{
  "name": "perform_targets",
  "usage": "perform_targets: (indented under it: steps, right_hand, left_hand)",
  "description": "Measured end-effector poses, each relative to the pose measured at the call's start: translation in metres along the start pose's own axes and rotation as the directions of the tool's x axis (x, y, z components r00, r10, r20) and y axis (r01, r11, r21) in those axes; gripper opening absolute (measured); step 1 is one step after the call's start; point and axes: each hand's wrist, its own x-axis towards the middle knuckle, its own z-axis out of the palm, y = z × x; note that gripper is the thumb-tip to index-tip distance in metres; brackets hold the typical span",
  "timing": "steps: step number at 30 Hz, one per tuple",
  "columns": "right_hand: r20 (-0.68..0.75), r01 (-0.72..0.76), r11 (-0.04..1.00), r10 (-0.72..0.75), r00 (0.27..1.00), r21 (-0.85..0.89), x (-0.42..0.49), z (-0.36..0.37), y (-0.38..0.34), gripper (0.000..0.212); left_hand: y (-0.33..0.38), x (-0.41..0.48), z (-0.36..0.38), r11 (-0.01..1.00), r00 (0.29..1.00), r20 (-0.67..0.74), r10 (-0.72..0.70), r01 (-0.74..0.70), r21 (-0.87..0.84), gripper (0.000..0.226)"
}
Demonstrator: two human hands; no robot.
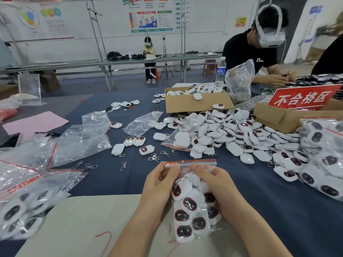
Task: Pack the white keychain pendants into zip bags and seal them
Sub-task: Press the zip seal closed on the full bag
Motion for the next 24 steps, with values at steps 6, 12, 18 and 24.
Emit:
perform_targets:
  steps: [6,12,18,24]
  right_hand:
    - [0.025,0.028,0.999,-0.027,0.999,-0.023,-0.0024,0.0020,-0.0008,0.020]
    - [0.007,0.026,0.998,-0.026,1.000,-0.051,-0.0033,0.0033,-0.0018,0.016]
    - [0.013,0.028,0.998,-0.027,1.000,-0.062,-0.0017,0.0038,-0.0001,0.018]
    - [0.034,0.037,0.995,-0.034,0.999,-0.090,-0.0003,0.0020,0.0028,0.021]
  left_hand:
    - [0.0033,-0.0031,0.0002,0.998,0.999,0.051,-0.012,0.009,0.057,0.015]
    - [0.0056,-0.0044,0.0035,0.996,1.000,0.009,-0.011,0.010,0.086,0.011]
    - [0.0084,-0.0060,0.0038,0.995,1.000,0.009,-0.026,0.025,0.093,0.010]
    - [0.0052,-0.0060,0.0047,0.983,1.000,-0.014,-0.004,0.006,0.183,0.015]
